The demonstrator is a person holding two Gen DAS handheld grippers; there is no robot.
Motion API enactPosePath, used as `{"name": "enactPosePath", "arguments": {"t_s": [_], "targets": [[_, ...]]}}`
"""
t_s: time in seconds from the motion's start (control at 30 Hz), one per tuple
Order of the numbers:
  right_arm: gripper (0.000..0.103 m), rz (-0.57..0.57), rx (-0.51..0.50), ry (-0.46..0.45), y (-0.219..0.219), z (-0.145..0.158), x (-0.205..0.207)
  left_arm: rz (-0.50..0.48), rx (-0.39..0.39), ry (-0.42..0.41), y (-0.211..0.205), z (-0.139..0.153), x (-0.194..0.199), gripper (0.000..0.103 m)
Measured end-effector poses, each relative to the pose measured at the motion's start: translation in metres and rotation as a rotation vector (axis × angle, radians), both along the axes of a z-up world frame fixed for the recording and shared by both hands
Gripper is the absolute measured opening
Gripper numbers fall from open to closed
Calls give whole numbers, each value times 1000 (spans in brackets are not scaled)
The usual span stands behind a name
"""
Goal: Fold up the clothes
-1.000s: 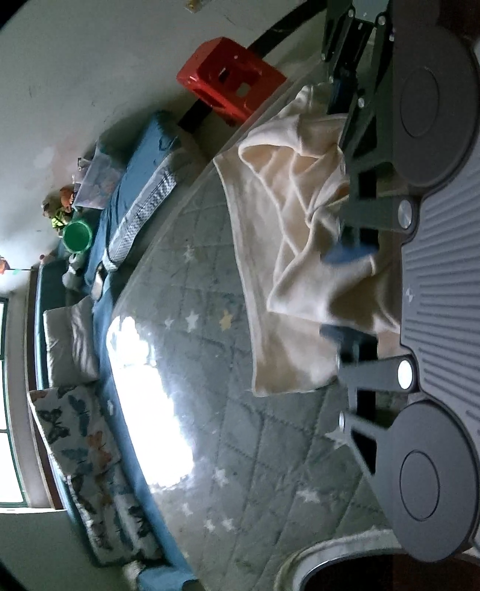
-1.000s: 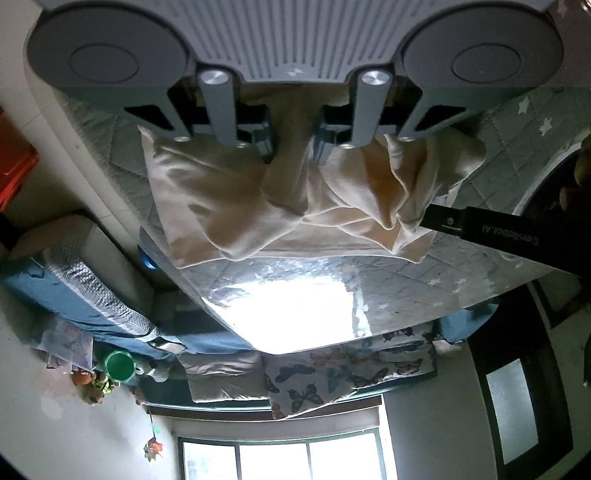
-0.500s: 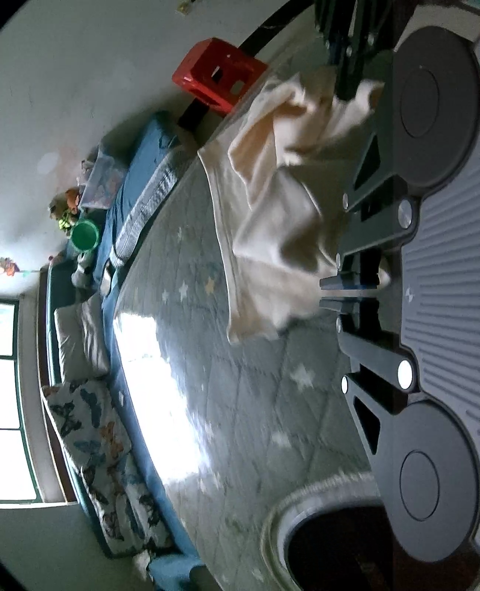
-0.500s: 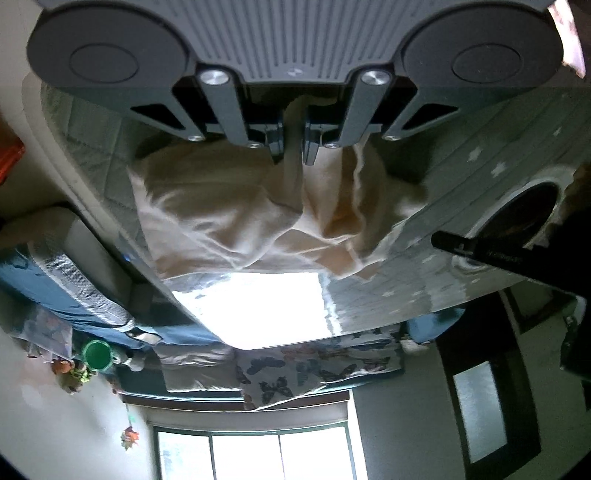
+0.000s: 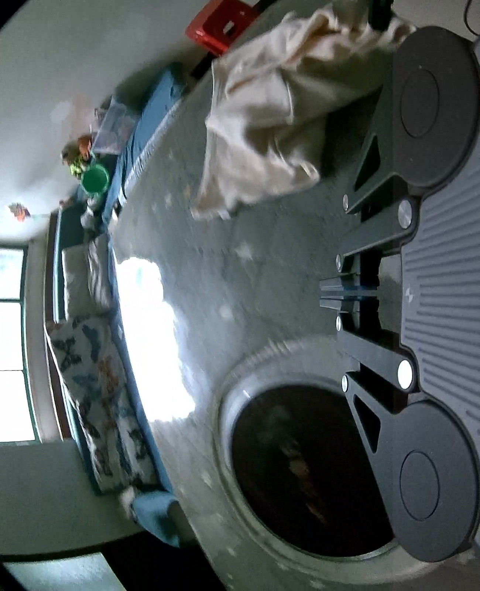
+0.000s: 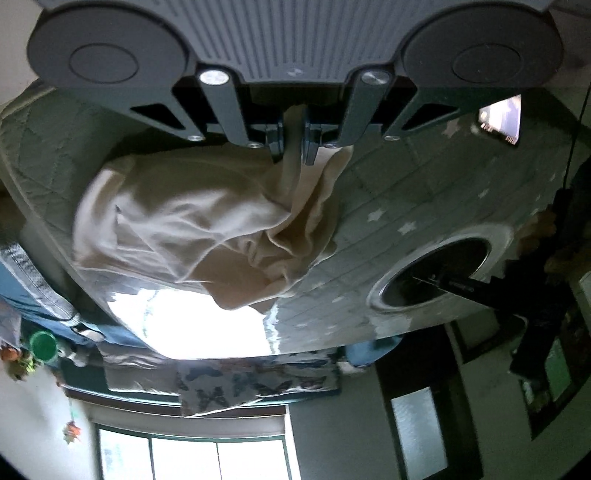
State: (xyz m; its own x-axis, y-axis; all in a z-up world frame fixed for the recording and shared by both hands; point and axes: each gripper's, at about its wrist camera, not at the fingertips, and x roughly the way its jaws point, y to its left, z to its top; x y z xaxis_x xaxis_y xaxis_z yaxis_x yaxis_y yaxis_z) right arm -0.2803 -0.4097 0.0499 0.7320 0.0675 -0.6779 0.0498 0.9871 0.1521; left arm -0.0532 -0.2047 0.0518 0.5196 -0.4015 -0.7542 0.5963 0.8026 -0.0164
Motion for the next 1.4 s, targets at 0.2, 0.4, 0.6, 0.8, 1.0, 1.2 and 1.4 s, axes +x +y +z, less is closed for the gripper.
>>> {"name": "enactPosePath", "arguments": {"t_s": [0.2, 0.4, 0.6, 0.8, 1.0, 1.2, 1.4], "targets": [[8, 28, -10, 34, 10, -4, -12, 26, 3, 33, 20, -7, 4, 2], [8, 44, -19, 76, 17, -12, -24, -27, -4, 27, 3, -3, -4, 5], [8, 39, -19, 85, 14, -15, -31, -101, -7, 17, -29, 2, -16, 20], [9, 38, -19, 89, 10, -16, -35, -183, -6, -14, -61, 10, -27, 35], [19, 4, 3, 82, -1, -10, -45, -227, 6, -34, -87, 11, -32, 48], [29, -37, -12, 72, -9, 1, -59, -250, 3, -25, -101, 6, -30, 50], [36, -88, -25, 49, -20, 10, -64, -257, 4, -20, -107, 4, -29, 51]]}}
